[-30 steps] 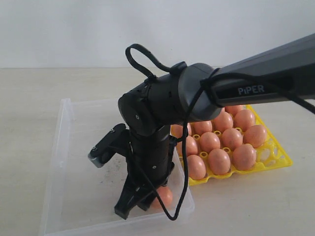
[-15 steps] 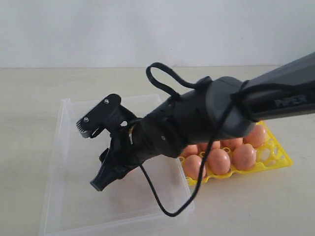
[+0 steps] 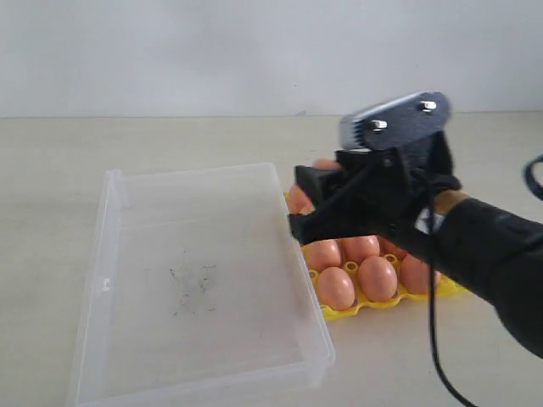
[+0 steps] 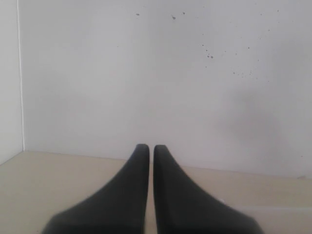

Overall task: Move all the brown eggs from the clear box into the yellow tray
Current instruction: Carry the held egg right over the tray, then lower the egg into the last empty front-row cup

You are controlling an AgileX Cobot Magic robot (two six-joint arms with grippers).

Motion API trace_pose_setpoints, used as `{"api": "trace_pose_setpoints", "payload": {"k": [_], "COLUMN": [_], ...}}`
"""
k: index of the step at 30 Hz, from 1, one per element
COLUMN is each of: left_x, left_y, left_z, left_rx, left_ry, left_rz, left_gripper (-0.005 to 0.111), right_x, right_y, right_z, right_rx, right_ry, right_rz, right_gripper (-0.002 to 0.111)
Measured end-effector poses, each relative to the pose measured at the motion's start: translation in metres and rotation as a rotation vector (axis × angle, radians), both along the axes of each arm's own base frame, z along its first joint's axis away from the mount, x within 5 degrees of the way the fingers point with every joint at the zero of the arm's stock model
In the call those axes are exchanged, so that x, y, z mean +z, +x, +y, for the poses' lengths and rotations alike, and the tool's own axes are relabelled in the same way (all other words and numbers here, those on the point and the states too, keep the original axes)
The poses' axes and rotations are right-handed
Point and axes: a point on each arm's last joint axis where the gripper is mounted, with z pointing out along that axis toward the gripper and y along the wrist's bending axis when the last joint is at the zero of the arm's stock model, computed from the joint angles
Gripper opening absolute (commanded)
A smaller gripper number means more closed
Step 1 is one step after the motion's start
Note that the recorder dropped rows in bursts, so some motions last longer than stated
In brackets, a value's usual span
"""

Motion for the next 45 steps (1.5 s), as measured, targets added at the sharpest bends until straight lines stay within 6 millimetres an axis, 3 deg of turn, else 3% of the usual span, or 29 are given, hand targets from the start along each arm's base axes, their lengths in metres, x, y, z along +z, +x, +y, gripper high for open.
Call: {"api": "trace_pose_setpoints", "payload": {"k": [8,12,16,23,27,38,45], "left_x": [0.000,0.000,0.000,0.000,0.000,0.000,0.000], "left_y": [0.000,0.000,0.000,0.000,0.000,0.000,0.000], "left_z": [0.000,0.000,0.000,0.000,0.000,0.000,0.000], "left_rx": [0.000,0.000,0.000,0.000,0.000,0.000,0.000], "left_ry": [0.000,0.000,0.000,0.000,0.000,0.000,0.000], "left_rz": [0.000,0.000,0.000,0.000,0.000,0.000,0.000], "left_gripper": [0.004,0.004,0.004,0.004,0.004,0.004,0.004], "right_x": [-0.028,-0.036,-0.037,-0.079,-0.089,-0.098,-0.097], "right_y": [-0.012,-0.015,-0.013,-0.005,-0.003,-0.003,-0.002], "right_z": [-0.085,-0.116,-0.123,-0.117,-0.117,-0.116,-0.109], "right_rx": [-0.305,-0.418,-0.407,-0.367,-0.369,-0.364,-0.269], "right_ry": [0.069,0.106,0.102,0.062,0.064,0.059,0.040], "right_rz": [0.059,0.083,0.074,0.150,0.158,0.178,0.163], "right_gripper": [0.000,0.000,0.000,0.000,0.000,0.000,0.000]}}
